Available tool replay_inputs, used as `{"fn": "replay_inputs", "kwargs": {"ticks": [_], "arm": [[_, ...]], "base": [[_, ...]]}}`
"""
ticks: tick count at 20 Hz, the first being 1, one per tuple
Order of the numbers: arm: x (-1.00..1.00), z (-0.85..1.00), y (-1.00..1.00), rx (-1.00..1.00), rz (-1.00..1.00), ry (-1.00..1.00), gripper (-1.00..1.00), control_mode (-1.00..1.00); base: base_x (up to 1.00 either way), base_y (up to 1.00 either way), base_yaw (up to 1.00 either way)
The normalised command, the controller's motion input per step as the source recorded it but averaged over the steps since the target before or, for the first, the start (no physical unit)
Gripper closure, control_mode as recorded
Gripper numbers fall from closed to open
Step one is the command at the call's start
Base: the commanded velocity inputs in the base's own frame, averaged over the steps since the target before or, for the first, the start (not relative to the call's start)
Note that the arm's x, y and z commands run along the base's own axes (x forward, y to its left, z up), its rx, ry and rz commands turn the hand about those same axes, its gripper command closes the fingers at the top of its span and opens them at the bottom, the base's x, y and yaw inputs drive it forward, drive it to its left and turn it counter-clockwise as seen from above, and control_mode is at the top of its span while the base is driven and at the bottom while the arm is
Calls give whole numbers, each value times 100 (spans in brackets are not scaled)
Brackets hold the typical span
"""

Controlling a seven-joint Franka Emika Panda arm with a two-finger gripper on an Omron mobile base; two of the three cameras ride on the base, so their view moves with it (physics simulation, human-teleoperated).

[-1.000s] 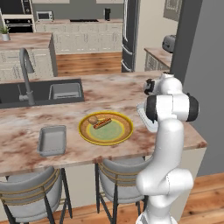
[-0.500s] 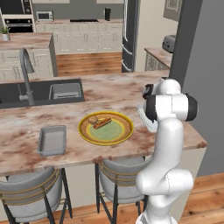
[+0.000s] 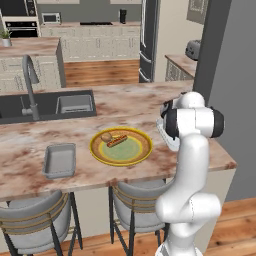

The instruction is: Place one cooked food and one vegetable from the large plate to each tupperware container.

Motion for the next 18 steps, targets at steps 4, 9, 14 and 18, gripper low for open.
{"fn": "replay_inputs", "kwargs": {"ticks": [4, 9, 14, 18], "arm": [[10, -34, -1, 0, 0, 0, 100, -100], [0, -17, 0, 0, 0, 0, 100, -100], [0, 0, 0, 0, 0, 0, -100, -100], [0, 16, 0, -4, 0, 0, -100, -100]], "base": [[0, 0, 0], [0, 0, 0], [0, 0, 0], [0, 0, 0]]}}
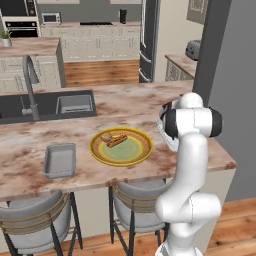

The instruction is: Place one cooked food and one vegetable from the large plate to each tupperware container.

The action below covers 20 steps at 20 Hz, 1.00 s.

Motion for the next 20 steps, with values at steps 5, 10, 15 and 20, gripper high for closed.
{"fn": "replay_inputs", "kwargs": {"ticks": [5, 10, 15, 20], "arm": [[-21, 48, 5, -8, 0, 0, -100, -100], [-51, 82, 47, -1, -1, -8, -100, -100], [-47, 74, 99, -1, 15, -8, -100, -100], [-24, 34, 92, -1, 44, 1, -100, -100]], "base": [[0, 0, 0], [0, 0, 0], [0, 0, 0], [0, 0, 0]]}}
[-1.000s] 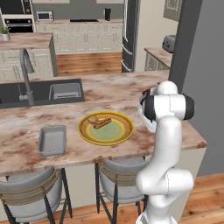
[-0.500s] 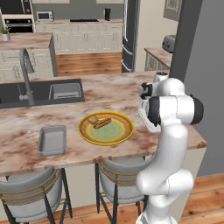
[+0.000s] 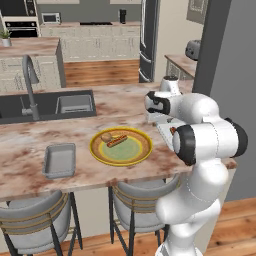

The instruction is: Place one cooked food and one vegetable from the large plate to each tupperware container.

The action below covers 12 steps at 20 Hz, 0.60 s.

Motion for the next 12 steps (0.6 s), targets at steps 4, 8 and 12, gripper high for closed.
{"fn": "replay_inputs", "kwargs": {"ticks": [4, 8, 12], "arm": [[0, 0, 65, -6, 56, 5, -100, -100], [12, -6, 81, -3, 62, 0, -100, -100], [29, -3, 75, -7, 63, 0, -100, -100]], "base": [[0, 0, 0], [0, 0, 0], [0, 0, 0]]}}
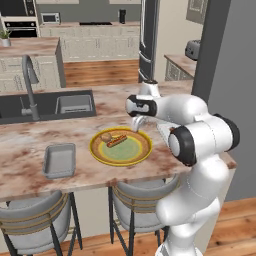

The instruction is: Place one cooked food and one vegetable from the large plate to each tupperware container.

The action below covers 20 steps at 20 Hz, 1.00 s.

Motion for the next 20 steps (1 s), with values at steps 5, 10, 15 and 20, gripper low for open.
{"fn": "replay_inputs", "kwargs": {"ticks": [5, 10, 15, 20], "arm": [[27, -22, 48, -1, 74, -13, -100, -100], [29, -21, 29, -5, 78, -19, -100, -100], [9, -36, 1, -20, 85, 3, -100, -100], [28, -24, -20, -1, 21, -7, -100, -100]], "base": [[0, 0, 0], [0, 0, 0], [0, 0, 0], [0, 0, 0]]}}
